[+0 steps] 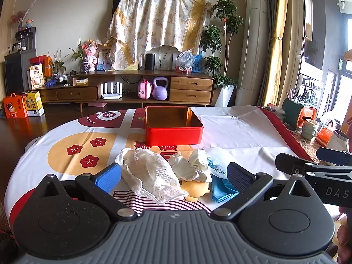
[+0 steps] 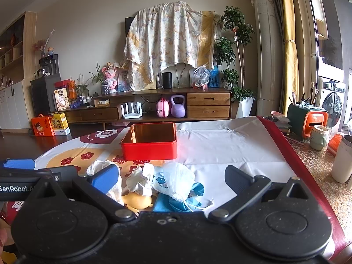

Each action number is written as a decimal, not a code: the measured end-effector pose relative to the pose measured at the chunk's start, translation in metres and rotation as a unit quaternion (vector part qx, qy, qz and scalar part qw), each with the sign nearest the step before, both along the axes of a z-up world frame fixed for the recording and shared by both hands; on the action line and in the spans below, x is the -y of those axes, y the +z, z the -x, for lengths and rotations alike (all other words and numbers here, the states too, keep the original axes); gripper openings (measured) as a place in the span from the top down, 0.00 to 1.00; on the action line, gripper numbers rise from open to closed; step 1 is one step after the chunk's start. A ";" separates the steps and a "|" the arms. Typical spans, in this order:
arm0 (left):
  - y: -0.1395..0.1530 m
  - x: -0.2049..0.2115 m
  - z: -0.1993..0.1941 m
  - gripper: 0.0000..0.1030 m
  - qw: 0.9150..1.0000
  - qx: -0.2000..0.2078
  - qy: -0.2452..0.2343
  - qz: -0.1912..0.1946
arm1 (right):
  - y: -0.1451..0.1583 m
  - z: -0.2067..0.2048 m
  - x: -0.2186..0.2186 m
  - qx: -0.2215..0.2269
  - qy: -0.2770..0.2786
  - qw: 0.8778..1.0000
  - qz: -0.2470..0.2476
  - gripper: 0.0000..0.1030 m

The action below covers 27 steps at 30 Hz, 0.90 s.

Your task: Organize soft objects

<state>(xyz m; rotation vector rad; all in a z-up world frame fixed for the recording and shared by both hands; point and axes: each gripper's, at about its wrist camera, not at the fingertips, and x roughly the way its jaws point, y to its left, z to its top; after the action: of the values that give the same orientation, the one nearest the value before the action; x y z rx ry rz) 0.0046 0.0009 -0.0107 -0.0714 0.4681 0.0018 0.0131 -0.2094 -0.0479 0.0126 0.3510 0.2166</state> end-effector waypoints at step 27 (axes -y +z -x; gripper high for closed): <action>-0.039 -0.022 -0.106 0.00 0.996 -0.084 0.020 -0.004 | -0.050 -0.100 -0.018 -0.083 0.066 0.992 0.070 0.03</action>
<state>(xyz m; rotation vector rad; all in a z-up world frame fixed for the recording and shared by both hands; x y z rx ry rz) 0.1106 0.0225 -0.0496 -0.0737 0.6345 0.0486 0.1127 -0.1915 -0.0980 -0.1311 0.5334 0.3218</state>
